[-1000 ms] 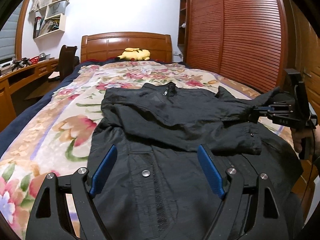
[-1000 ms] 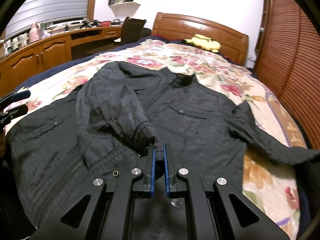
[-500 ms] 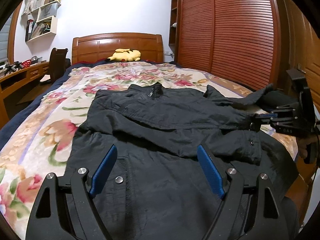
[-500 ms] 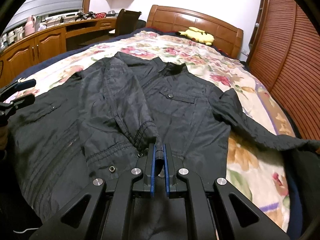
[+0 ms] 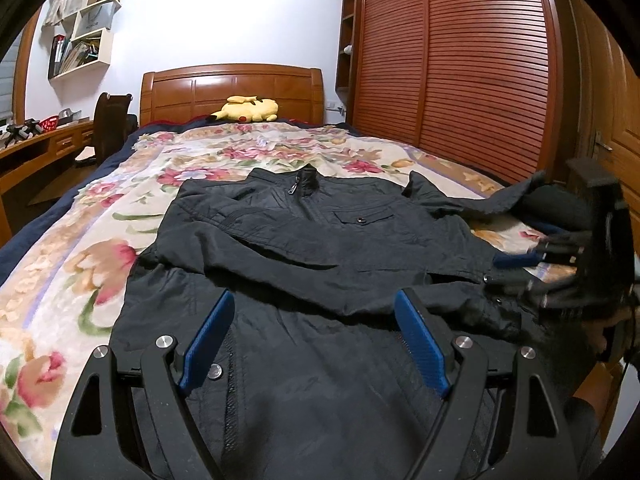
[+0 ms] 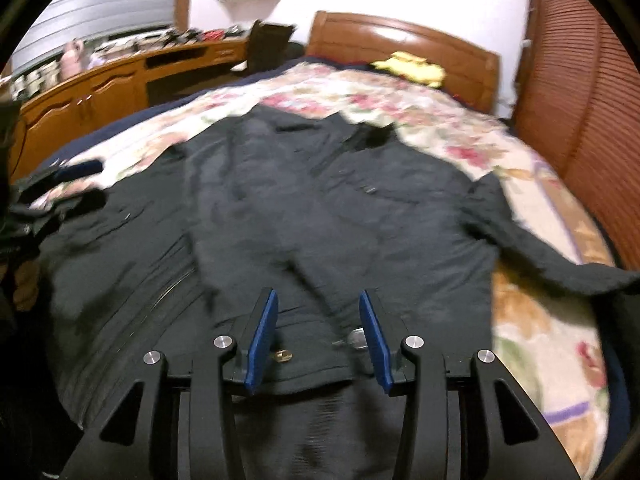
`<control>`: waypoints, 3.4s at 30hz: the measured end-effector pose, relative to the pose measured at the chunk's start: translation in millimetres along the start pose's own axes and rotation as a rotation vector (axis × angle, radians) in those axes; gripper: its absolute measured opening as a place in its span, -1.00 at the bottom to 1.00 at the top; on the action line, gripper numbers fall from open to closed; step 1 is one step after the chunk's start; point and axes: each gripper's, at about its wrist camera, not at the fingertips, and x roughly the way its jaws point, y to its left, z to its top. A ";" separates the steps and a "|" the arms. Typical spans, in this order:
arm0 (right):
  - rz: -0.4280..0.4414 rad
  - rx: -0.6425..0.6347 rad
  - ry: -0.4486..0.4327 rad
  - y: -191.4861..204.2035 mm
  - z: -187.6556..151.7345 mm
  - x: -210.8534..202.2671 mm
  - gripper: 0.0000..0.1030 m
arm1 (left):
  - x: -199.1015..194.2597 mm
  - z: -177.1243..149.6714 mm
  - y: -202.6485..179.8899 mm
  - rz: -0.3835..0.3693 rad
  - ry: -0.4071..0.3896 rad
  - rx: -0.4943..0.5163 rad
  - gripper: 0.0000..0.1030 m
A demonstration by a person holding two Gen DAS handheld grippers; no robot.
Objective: Fold large clothes
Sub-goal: 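Move the right tool to the other sleeve cuff and grasp it, then lift the sleeve with the right tool and fold it across the jacket front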
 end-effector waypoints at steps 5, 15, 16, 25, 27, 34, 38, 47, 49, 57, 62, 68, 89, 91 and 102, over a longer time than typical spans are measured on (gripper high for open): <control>0.042 -0.013 0.082 2.9 -22.0 28.2 -0.14 | 3.8 0.7 -5.1 -0.005 -0.008 0.005 0.62; 0.075 0.043 0.036 -11.1 -26.1 17.2 -0.14 | 5.6 2.2 -12.2 -0.005 -0.017 0.013 0.80; 0.072 0.044 0.030 -10.4 -24.3 14.8 -0.14 | 6.3 2.2 -12.9 -0.004 -0.015 0.014 0.80; -0.083 0.129 -0.020 -66.3 -30.4 -18.5 -0.05 | 18.9 2.4 -25.9 -0.001 0.009 0.025 0.80; -0.143 0.172 -0.022 -87.0 -33.2 -23.4 -0.02 | 22.2 2.3 -29.4 -0.006 0.014 0.025 0.80; -0.276 0.323 -0.014 -169.1 -40.3 -37.6 -0.02 | 30.3 1.7 -46.0 -0.018 0.028 0.047 0.80; -0.360 0.380 -0.026 -210.9 -35.8 -50.6 -0.02 | 36.1 2.2 -55.5 -0.026 0.040 0.057 0.80; -0.459 0.489 -0.018 -276.8 -4.2 -45.9 -0.02 | 42.3 1.1 -61.1 -0.020 0.064 0.074 0.80; -0.459 0.527 -0.025 -290.6 0.7 -41.4 -0.02 | 42.2 0.7 -60.7 -0.021 0.066 0.072 0.80; -0.468 0.703 -0.014 -347.0 -0.5 -32.0 -0.02 | 42.1 -0.5 -60.7 -0.023 0.074 0.072 0.80; -0.498 0.727 -0.005 -364.3 4.4 -25.5 -0.02 | 45.2 -1.7 -59.8 -0.030 0.087 0.078 0.80; -0.548 0.741 0.018 -370.8 6.4 -14.7 -0.03 | 48.2 -1.9 -56.8 -0.043 0.099 0.063 0.80; -0.526 0.295 -0.116 -230.1 87.8 -20.1 -0.83 | 47.0 -2.2 -52.8 -0.045 0.099 0.051 0.80; -0.490 0.226 -0.123 -199.4 95.8 -20.3 -0.84 | 45.8 -2.4 -52.4 -0.043 0.095 0.051 0.79; -0.278 0.006 -0.190 -70.9 112.2 -42.2 -0.85 | 30.7 -3.0 -43.0 -0.018 0.066 0.058 0.80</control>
